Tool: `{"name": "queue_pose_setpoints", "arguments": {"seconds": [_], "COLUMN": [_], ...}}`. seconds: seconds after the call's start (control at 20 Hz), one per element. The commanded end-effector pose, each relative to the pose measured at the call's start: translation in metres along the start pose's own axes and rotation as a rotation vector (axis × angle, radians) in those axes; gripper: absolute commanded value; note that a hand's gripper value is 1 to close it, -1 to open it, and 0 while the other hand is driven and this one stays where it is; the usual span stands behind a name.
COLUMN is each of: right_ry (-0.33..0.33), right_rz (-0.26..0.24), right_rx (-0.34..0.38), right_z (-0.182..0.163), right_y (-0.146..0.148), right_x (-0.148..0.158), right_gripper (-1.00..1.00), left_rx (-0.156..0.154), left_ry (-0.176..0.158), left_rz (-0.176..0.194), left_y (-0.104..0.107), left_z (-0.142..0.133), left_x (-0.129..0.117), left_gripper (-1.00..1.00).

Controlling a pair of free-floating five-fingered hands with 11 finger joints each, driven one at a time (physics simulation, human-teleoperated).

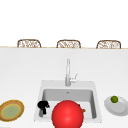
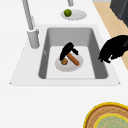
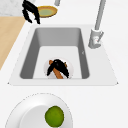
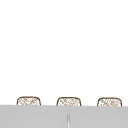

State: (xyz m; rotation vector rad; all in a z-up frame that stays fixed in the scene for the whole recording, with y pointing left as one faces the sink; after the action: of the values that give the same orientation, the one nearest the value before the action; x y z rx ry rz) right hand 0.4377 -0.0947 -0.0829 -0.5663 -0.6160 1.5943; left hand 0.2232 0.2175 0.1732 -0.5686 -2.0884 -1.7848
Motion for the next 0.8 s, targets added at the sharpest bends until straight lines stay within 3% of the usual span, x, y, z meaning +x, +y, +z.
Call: {"name": "queue_pose_setpoints", "arguments": {"seconds": [0.0, 0.35, 0.4, 0.45, 0.75], "right_ry": [0.004, 0.019, 0.029, 0.043, 0.081], "right_rz": [-0.126, -0.123, -0.119, -0.099, -0.086], "right_rx": [-0.006, -0.066, -0.08, -0.107, -0.343], "right_z": [-0.024, -0.006, -0.005, -0.006, -0.004], "right_y": [0.002, 0.012, 0.013, 0.014, 0.014], "right_x": [-0.001, 0.0, -0.001, -0.002, 0.005], "right_gripper": [-1.0, -1.0, 1.0, 1.0, 1.0], "left_rx": [0.0, 0.0, 0.0, 0.0, 0.0], "left_ry": [0.0, 0.0, 0.0, 0.0, 0.0], "left_rz": [0.0, 0.0, 0.0, 0.0, 0.0], "left_y": [0.0, 0.0, 0.0, 0.0, 0.0], "left_z": [0.0, 0.0, 0.0, 0.0, 0.0], "left_x": [0.0, 0.0, 0.0, 0.0, 0.0], "left_gripper": [0.0, 0.0, 0.0, 0.0, 0.0]}}
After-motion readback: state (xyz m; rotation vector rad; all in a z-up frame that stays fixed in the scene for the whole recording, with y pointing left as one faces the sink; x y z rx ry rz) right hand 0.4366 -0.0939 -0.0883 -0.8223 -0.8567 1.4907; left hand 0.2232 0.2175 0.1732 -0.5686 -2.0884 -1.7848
